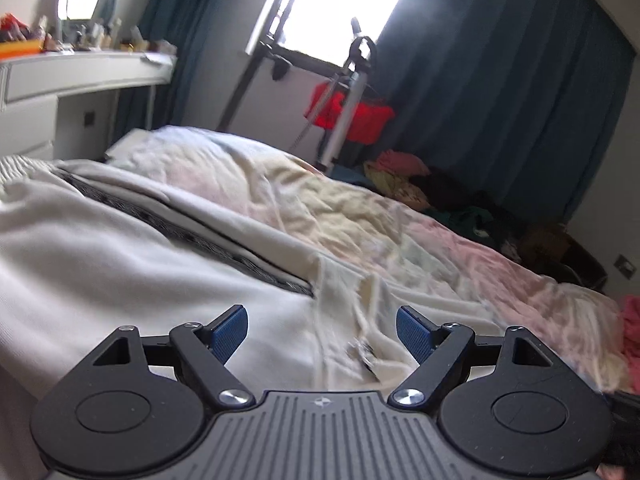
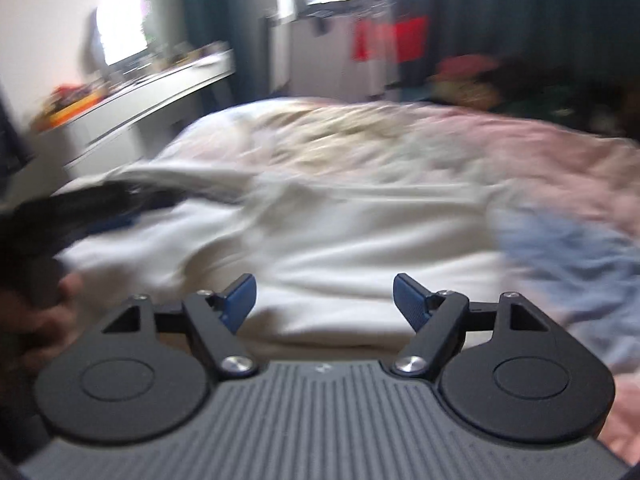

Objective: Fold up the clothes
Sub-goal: 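Lower the cuff onto the folded pants and open the right gripper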

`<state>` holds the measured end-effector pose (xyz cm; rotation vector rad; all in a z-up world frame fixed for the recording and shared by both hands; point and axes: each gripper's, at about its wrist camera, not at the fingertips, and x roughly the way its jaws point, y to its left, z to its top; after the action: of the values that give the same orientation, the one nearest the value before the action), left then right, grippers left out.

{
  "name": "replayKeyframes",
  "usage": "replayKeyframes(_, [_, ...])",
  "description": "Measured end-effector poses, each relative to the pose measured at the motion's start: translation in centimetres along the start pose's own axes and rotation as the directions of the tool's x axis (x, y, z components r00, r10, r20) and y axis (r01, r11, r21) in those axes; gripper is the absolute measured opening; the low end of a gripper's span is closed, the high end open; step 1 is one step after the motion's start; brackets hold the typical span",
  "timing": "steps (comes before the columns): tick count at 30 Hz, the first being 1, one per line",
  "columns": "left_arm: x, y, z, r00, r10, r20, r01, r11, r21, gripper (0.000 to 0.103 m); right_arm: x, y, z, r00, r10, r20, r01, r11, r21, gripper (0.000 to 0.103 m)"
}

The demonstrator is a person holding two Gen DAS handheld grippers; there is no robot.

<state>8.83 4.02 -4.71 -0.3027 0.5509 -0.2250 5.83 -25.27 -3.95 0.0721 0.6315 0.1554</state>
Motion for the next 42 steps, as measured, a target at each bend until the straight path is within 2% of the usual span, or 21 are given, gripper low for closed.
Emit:
replayKeyframes(3, [-0.3, -1.0, -0.5, 0.999, -0.048, -0.024, 0.048, 0.998, 0.027, 0.082, 3.2, -2.7, -0.3, 0.995, -0.063, -0.073, 0.069, 0.995, 0.076, 0.076])
replayKeyframes(5, [-0.3, -1.7, -0.8, 0.996, -0.086, -0.031, 0.087, 0.995, 0.054, 0.079, 5.3, -4.0, -1.5, 0.986, -0.055, -0.156, 0.077, 0.987, 0.138, 0.074])
replayKeyframes(7, [-0.1, -2.5, -1.0, 0.992, -0.118, -0.042, 0.121, 0.989, 0.08, 0.078, 6.2, -4.3, -2.0, 0.984, -0.04, -0.173, 0.072, 0.981, 0.18, 0.074])
replayKeyframes(8, [0.1, -2.7, -1.1, 0.99, -0.129, -0.049, 0.133, 0.987, 0.092, 0.074, 6.5, -4.5, -2.2, 0.984, -0.031, -0.177, 0.067, 0.977, 0.202, 0.074])
replayKeyframes(12, [1.4, -2.9, -1.7, 0.981, -0.17, -0.09, 0.179, 0.978, 0.107, 0.061, 4.9, -4.5, 0.1, 0.995, 0.043, -0.086, -0.018, 0.962, 0.271, 0.071])
replayKeyframes(15, [2.7, -2.6, -2.0, 0.976, -0.184, -0.119, 0.196, 0.977, 0.09, 0.051, 5.4, -3.5, 3.5, 0.996, 0.07, -0.056, -0.056, 0.972, 0.229, 0.066])
replayKeyframes(17, [3.1, -2.2, -2.3, 0.974, -0.193, -0.118, 0.202, 0.976, 0.075, 0.049, 7.3, -2.0, 5.9, 0.986, 0.149, -0.078, -0.132, 0.974, 0.186, 0.054])
replayKeyframes(19, [3.6, -2.0, -2.7, 0.97, -0.201, -0.136, 0.212, 0.975, 0.069, 0.047, 9.5, -0.1, 7.9, 0.979, 0.176, -0.107, -0.161, 0.977, 0.139, 0.049])
replayKeyframes(24, [4.7, -1.3, -3.2, 0.967, -0.184, -0.175, 0.194, 0.98, 0.045, 0.039, 16.6, 2.9, 10.7, 0.965, 0.171, -0.197, -0.138, 0.976, 0.169, 0.048])
replayKeyframes(27, [5.1, -0.5, -3.3, 0.964, -0.171, -0.204, 0.172, 0.985, -0.009, 0.039, 20.4, 5.5, 10.8, 0.956, 0.103, -0.274, -0.102, 0.995, 0.016, 0.048])
replayKeyframes(28, [5.1, -0.3, -3.3, 0.963, -0.168, -0.21, 0.168, 0.986, -0.018, 0.039, 21.2, 6.0, 10.6, 0.954, 0.087, -0.288, -0.098, 0.995, -0.022, 0.044])
replayKeyframes(29, [5.2, -0.2, -3.3, 0.962, -0.167, -0.216, 0.165, 0.986, -0.026, 0.037, 21.9, 6.6, 10.4, 0.952, 0.071, -0.298, -0.092, 0.994, -0.058, 0.031])
replayKeyframes(30, [5.3, 0.0, -3.4, 0.959, -0.174, -0.224, 0.168, 0.985, -0.046, 0.032, 21.9, 6.9, 10.4, 0.955, 0.05, -0.291, -0.075, 0.994, -0.076, 0.026])
replayKeyframes(31, [5.3, 0.2, -3.4, 0.956, -0.182, -0.232, 0.172, 0.983, -0.065, 0.026, 21.8, 7.2, 10.5, 0.96, 0.03, -0.28, -0.059, 0.994, -0.094, 0.014])
replayKeyframes(32, [5.4, 0.5, -3.4, 0.953, -0.19, -0.238, 0.174, 0.981, -0.086, 0.017, 21.5, 7.4, 10.6, 0.969, 0.017, -0.247, -0.045, 0.993, -0.11, 0.013])
replayKeyframes(35, [4.9, 1.7, -2.9, 0.948, -0.218, -0.23, 0.177, 0.966, -0.187, 0.013, 19.0, 8.5, 10.7, 0.996, -0.007, -0.088, -0.012, 0.978, -0.208, 0.013])
replayKeyframes(36, [4.7, 2.1, -2.8, 0.947, -0.227, -0.227, 0.177, 0.959, -0.22, 0.013, 18.7, 8.9, 10.5, 0.998, 0.0, -0.06, -0.014, 0.975, -0.222, 0.013])
replayKeyframes(38, [4.4, 2.5, -2.7, 0.947, -0.226, -0.229, 0.167, 0.954, -0.25, 0.013, 19.5, 9.2, 9.8, 0.997, 0.005, -0.072, -0.021, 0.974, -0.227, 0.013])
replayKeyframes(42, [5.0, 2.2, -3.3, 0.949, -0.17, -0.265, 0.121, 0.974, -0.191, 0.013, 22.6, 9.1, 7.5, 0.992, -0.016, -0.128, -0.012, 0.976, -0.217, 0.013])
